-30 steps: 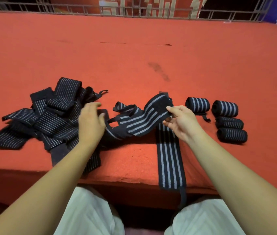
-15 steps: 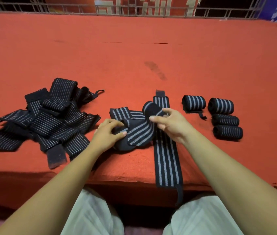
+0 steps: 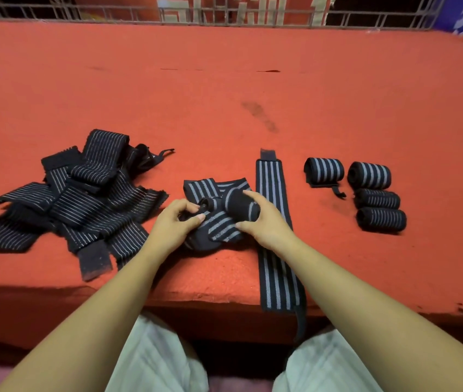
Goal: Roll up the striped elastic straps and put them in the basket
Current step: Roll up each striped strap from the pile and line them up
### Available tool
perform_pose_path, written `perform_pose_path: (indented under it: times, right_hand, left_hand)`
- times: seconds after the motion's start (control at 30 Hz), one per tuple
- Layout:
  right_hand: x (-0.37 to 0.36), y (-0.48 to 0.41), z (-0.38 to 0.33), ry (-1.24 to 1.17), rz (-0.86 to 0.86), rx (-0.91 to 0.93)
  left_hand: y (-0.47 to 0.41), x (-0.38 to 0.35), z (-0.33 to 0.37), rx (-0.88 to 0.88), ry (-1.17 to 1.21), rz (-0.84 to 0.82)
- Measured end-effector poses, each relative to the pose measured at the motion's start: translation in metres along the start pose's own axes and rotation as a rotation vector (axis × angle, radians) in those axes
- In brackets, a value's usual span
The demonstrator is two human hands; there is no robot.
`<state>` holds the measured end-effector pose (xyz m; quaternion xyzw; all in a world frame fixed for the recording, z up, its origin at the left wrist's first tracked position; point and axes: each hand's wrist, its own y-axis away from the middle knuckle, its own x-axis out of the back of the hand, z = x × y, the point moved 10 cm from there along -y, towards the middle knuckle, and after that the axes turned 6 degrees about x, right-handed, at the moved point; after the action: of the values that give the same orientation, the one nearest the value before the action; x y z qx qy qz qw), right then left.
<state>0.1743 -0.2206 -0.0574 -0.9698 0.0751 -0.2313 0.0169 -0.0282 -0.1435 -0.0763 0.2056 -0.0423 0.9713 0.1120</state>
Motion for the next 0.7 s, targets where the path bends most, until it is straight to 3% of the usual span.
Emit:
perform_pose_path:
  times: [0.1, 0.27, 0.53, 0.7]
  right_hand:
    - [0.011, -0.005, -0.006, -0.321, 0.092, 0.003]
    - [0.028, -0.014, -0.032, -0.390, 0.118, 0.106]
    - [0.030, -0.013, -0.015, -0.657, 0.244, -0.043]
    - [0.077, -0.014, -0.020, -0.692, 0.339, 0.023]
  left_hand:
    - [-0.003, 0.011, 0.001, 0.036, -0.032, 0.111]
    - [-0.006, 0.012, 0.007, 0.120, 0.073, 0.186]
    - [-0.015, 0.018, -0.008, 0.318, 0.212, 0.247]
    - [-0.007, 0.074, -0.042, 0.433, 0.212, 0.526]
